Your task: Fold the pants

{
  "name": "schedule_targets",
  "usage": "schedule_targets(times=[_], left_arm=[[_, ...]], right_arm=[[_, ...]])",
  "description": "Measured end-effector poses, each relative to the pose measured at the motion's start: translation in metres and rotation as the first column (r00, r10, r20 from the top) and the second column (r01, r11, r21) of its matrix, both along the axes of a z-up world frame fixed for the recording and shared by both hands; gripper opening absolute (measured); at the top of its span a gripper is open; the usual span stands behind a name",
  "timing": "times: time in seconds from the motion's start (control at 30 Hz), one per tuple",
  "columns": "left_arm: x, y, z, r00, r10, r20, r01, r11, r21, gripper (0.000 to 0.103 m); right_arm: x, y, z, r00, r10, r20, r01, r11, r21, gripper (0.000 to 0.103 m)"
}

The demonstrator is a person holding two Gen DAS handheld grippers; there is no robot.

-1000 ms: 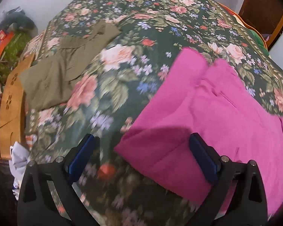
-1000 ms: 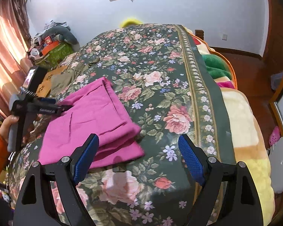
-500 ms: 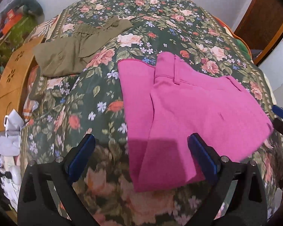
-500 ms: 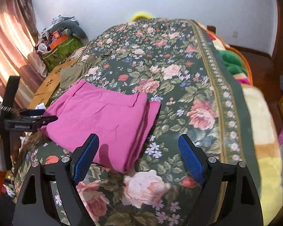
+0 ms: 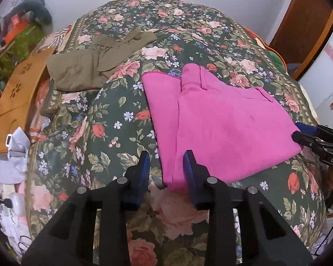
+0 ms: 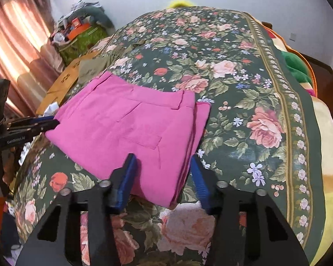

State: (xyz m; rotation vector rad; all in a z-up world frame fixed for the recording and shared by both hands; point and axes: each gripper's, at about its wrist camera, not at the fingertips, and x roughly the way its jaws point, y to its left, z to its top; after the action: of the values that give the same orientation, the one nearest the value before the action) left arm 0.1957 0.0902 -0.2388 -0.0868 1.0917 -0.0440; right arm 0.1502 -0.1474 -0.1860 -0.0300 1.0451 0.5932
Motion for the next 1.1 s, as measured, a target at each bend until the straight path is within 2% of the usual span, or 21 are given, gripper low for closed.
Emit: schedule_targets(times=[0.17, 0.33, 0.37, 0.4, 0.5, 0.63, 0.77, 0.93, 1.0, 1.1], left_arm=[[-0.007, -0.007, -0.006, 1.0, -0.009, 0.003, 0.009, 0.999, 0.045, 0.029], [-0.01, 0.001, -0.01, 1.0, 0.026, -0.001, -0.026, 1.0, -0.003, 0.029], [-0.011, 0.001, -0.01, 1.0, 0.026, -0.002, -0.026, 1.0, -0.003, 0.029], [-0.011, 0.001, -0.009, 1.0, 0.021, -0.004, -0.021, 1.0, -0.001, 0.029], [-0.012, 0.002, -0.005, 1.0, 0.005, -0.006, -0.005, 1.0, 0.017, 0.029], [-0.01, 0.004, 0.006, 1.0, -0.005, 0.004, 0.005, 0.997, 0.081, 0.029], [-0.004, 0.007, 0.021, 0.999, -0.004, 0.044, -0.001, 0.993, 0.116, 0.033], [0.012, 0.006, 0.035, 0.996, -0.018, 0.089, 0.006, 0.991, 0.135, 0.055], [0.019, 0.002, 0.039, 0.994, -0.038, 0.1, 0.024, 0.99, 0.141, 0.068], [0.032, -0.005, 0.037, 0.993, -0.055, 0.104, 0.041, 0.989, 0.14, 0.077]], right_arm=[[-0.001, 0.001, -0.005, 1.0, 0.016, -0.011, -0.016, 1.0, -0.014, 0.031], [-0.004, 0.0, -0.007, 1.0, 0.013, -0.005, -0.014, 0.999, -0.052, 0.02], [-0.004, -0.001, -0.009, 1.0, 0.009, -0.009, -0.01, 0.997, -0.074, 0.014], [-0.004, -0.002, -0.012, 1.0, 0.012, -0.014, -0.013, 0.995, -0.099, 0.013], [-0.004, -0.012, -0.011, 1.0, -0.003, -0.029, 0.001, 0.997, -0.075, 0.014], [0.003, -0.019, -0.003, 0.999, -0.031, -0.04, 0.029, 0.997, -0.069, 0.019], [0.012, -0.022, 0.007, 0.998, -0.058, -0.03, 0.057, 0.997, -0.044, 0.037], [0.022, -0.018, 0.015, 0.998, -0.061, 0.009, 0.061, 0.997, -0.047, 0.049], [0.026, -0.017, 0.015, 0.998, -0.065, 0.018, 0.066, 0.996, -0.053, 0.055], [0.034, -0.015, 0.01, 0.998, -0.068, 0.01, 0.068, 0.996, -0.056, 0.057]])
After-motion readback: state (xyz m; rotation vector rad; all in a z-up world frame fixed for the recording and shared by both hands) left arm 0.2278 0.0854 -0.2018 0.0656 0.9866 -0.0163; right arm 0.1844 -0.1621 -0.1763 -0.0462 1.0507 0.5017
